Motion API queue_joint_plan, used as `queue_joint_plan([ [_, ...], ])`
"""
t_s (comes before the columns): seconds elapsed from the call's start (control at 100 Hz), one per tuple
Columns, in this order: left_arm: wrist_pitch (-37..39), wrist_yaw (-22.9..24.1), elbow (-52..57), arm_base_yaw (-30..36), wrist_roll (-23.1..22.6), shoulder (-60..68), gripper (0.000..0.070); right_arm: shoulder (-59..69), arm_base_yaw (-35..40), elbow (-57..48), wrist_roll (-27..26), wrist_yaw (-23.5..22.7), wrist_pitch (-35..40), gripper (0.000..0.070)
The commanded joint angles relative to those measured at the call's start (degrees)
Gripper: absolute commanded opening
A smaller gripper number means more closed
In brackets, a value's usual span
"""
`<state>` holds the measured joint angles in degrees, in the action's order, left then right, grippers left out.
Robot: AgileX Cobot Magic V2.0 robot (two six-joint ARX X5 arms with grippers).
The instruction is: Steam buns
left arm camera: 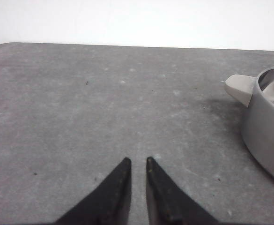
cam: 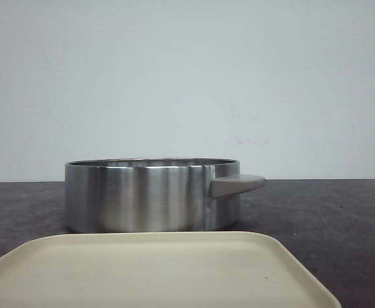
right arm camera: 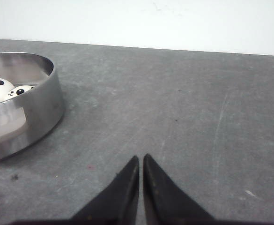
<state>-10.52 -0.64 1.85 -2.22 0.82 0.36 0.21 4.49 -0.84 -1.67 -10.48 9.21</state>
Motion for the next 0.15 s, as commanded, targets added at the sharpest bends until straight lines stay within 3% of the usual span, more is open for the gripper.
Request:
queue_joint_plan([
  [0.0,-0.22,-0.46,-1.05,-0.02,0.09,0.0,0.0026,0.0,0.09,0.17,0.42,-0.02,-0.17,0.0008],
  [0.14,-0.22,-0.46,-1.05,-0.02,0.09,0.02,0.0026,0.0,0.09,0.17,0.42,-0.02,-0.17,0.0007],
])
